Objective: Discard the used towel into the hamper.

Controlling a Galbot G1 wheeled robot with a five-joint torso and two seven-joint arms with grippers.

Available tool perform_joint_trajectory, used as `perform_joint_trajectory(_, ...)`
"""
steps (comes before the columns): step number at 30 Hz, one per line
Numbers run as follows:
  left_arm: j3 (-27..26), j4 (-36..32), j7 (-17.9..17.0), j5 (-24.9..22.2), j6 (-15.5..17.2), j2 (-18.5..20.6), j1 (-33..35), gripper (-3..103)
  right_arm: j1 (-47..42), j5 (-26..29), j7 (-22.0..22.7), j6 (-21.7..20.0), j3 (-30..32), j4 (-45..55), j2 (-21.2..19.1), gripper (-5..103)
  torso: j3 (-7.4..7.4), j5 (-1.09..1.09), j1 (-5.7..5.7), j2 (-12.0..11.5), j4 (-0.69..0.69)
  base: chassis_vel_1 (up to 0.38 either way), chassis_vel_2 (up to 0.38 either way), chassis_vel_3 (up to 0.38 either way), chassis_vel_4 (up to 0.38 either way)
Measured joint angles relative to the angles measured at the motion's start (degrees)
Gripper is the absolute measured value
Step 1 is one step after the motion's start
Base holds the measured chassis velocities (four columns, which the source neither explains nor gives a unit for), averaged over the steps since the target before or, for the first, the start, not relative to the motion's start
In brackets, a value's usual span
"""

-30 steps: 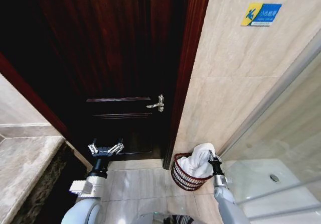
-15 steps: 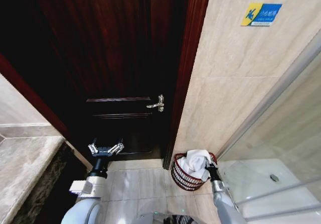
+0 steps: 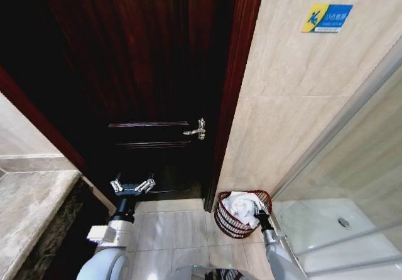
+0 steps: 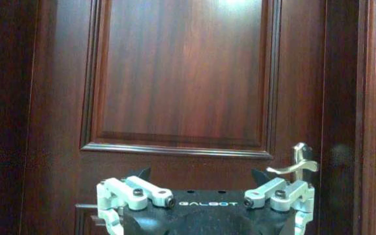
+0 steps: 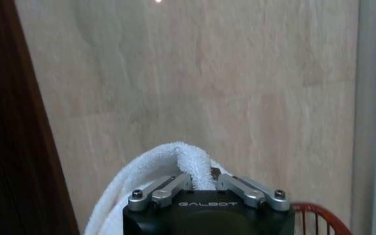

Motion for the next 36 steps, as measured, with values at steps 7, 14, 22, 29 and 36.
perform_joint_trajectory(7,0.0,0.0,0.0,0.0,0.0,0.0,0.0,100,2.52,-5.1,-0.09,-7.97,0.81,-2.84,-1.44,5,0.0,-0.01,0.0,0.0,0.0,0.0,0.0,0.0,0.0)
perform_joint_trajectory(14,0.0,0.0,0.0,0.0,0.0,0.0,0.0,100,4.29,-8.88,-0.98,-13.38,0.94,-3.71,-1.79,5,0.0,0.0,0.0,0.0,0.0,0.0,0.0,0.0,0.0)
perform_joint_trajectory(22,0.0,0.0,0.0,0.0,0.0,0.0,0.0,100,8.9,-18.05,-1.49,-20.71,1.31,-6.48,-2.45,5,0.0,-0.01,0.0,0.0,0.01,0.0,0.0,0.0,0.0)
perform_joint_trajectory(29,0.0,0.0,0.0,0.0,0.0,0.0,0.0,100,14.91,-30.93,1.98,-31.58,2.13,-12.08,-2.98,5,0.0,-0.01,0.0,0.0,0.01,0.0,0.0,0.0,0.0)
perform_joint_trajectory(36,0.0,0.0,0.0,0.0,0.0,0.0,0.0,100,17.6,-35.92,6.72,-36.32,2.43,-14.83,-1.96,5,0.0,-0.02,0.0,0.0,0.01,0.0,0.0,0.0,0.0)
